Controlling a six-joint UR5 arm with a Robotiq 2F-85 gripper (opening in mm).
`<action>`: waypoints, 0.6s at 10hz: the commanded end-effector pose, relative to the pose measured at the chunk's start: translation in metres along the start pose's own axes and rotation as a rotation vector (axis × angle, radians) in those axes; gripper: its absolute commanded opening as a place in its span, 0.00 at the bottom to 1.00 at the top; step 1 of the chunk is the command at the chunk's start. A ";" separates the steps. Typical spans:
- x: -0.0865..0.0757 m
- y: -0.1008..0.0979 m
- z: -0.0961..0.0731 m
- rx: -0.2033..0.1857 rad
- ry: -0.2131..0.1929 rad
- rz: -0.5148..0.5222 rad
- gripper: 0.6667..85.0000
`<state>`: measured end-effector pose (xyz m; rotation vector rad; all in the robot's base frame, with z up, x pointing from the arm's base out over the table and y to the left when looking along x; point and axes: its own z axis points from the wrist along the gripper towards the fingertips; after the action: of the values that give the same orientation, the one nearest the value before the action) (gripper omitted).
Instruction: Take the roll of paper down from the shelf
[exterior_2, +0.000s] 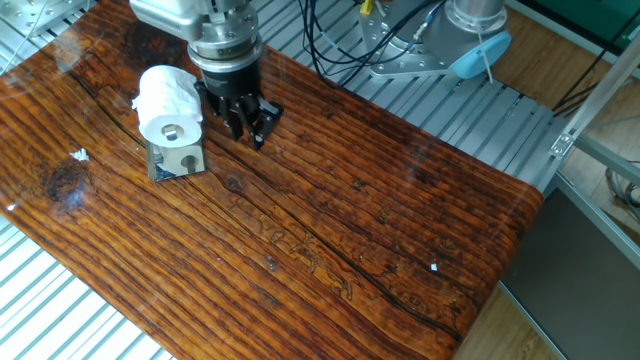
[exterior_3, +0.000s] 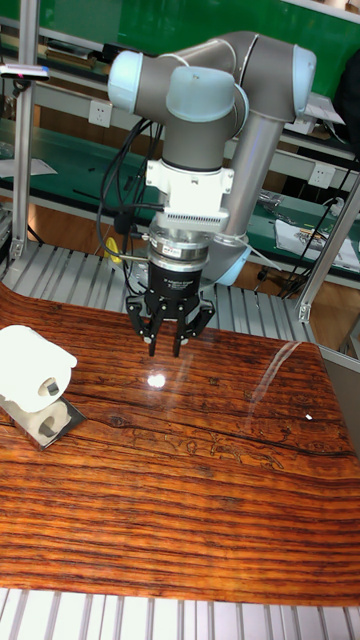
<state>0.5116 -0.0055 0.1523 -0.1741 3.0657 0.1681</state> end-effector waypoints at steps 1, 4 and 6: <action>0.001 -0.001 -0.001 -0.002 -0.006 -0.009 0.43; 0.003 -0.014 0.001 0.051 0.005 -0.007 0.39; 0.005 -0.019 -0.002 0.066 0.006 -0.002 0.38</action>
<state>0.5091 -0.0197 0.1498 -0.1860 3.0725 0.0891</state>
